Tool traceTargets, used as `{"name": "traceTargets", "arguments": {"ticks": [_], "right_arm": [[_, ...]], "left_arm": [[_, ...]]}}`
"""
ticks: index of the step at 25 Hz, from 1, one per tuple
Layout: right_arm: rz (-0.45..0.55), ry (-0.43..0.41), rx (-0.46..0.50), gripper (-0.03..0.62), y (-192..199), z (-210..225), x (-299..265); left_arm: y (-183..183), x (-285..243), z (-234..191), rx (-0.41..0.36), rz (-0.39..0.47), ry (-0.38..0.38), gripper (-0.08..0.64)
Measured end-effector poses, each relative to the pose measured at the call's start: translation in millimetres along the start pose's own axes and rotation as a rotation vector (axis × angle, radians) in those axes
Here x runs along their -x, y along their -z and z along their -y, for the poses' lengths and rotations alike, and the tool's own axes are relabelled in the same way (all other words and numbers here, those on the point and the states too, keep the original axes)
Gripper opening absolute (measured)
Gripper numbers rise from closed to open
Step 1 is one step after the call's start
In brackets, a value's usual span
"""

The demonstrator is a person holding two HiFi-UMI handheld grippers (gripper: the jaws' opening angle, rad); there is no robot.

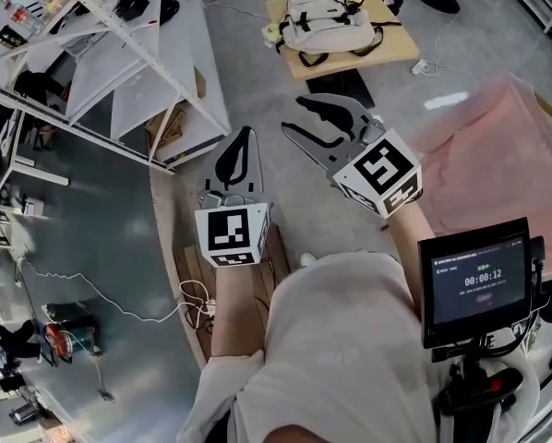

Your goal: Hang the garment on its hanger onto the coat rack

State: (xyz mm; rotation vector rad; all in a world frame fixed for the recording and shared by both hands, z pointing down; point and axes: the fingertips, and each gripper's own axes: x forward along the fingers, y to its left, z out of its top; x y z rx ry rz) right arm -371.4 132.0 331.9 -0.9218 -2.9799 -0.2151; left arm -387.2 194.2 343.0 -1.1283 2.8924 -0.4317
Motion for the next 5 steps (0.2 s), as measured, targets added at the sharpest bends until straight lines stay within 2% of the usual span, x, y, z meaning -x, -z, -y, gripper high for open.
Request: {"name": "traceTargets", "arguments": {"ticks": [5], "right_arm": [[-0.001,0.000,-0.008,0.179,1.7,2.0,2.4]], "left_arm": [[-3.6,-2.1,3.2,0.010,0.008,0.009,0.006]]}}
